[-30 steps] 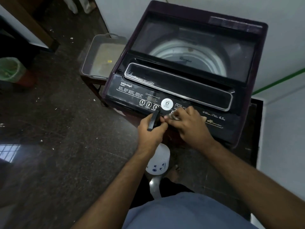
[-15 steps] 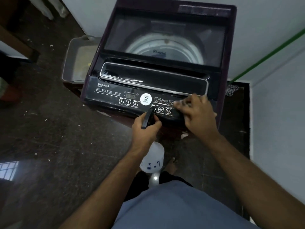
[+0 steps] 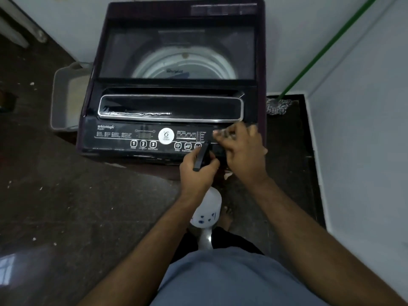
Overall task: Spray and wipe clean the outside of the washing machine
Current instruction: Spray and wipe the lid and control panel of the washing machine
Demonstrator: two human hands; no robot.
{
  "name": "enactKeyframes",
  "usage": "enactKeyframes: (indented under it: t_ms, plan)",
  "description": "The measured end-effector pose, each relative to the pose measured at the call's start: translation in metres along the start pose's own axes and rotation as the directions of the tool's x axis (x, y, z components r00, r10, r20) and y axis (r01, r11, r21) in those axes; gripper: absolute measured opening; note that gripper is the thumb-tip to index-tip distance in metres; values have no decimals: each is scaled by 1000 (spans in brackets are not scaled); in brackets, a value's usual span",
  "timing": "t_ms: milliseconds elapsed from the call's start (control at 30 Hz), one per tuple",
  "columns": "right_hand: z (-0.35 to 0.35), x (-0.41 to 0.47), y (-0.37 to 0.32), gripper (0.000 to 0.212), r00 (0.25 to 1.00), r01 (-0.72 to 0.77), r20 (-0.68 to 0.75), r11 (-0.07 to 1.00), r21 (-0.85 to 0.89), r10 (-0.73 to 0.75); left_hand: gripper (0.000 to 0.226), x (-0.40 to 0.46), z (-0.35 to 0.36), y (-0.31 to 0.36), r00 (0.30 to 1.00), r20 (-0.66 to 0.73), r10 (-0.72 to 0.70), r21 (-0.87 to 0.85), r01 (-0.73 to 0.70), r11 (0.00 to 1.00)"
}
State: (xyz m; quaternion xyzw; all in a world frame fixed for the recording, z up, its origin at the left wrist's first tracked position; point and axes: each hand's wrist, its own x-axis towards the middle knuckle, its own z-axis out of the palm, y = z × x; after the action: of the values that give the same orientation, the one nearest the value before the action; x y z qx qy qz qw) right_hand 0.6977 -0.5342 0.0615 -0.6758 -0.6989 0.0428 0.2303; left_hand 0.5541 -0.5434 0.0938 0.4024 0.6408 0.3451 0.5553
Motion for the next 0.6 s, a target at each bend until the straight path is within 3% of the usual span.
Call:
enactKeyframes:
  t_ms: [100, 167, 233, 300, 400, 467, 533, 600]
  plan:
    - [-8, -33, 20, 44, 982, 171, 80, 985, 21, -172, 22, -6, 11, 2, 997, 79, 11, 16, -12, 1000]
    - [-16, -42, 38, 40, 995, 91, 26, 994, 64, -93, 20, -9, 18, 2, 993, 117, 2, 41, -7, 999]
    - [-15, -26, 44, 42, 994, -91, -50, 986, 138, 99, 23, -9, 26, 7, 991, 132, -6, 64, -3, 998]
    - [-12, 0, 41, 40, 966, -210, -109, 959, 190, 234, 4, -9, 37, 13, 983, 180, 44, 84, -59, 995]
    - [-12, -4, 40, 37, 977, -201, -32, 957, 208, 212, 23, -5, 48, 14, 968, 241, 70, 57, -87, 995]
    - [-17, -35, 45, 30, 992, -130, 23, 964, 232, 128, 22, -5, 53, 19, 956, 286, 67, 24, -77, 997]
    - [-23, -49, 54, 22, 997, -68, -21, 959, 276, 77, 17, -8, 56, 23, 950, 306, 59, 21, -69, 997]
    - [-21, -29, 62, 29, 988, -116, -65, 945, 304, 143, 24, -8, 58, 22, 954, 297, 37, 32, -49, 998]
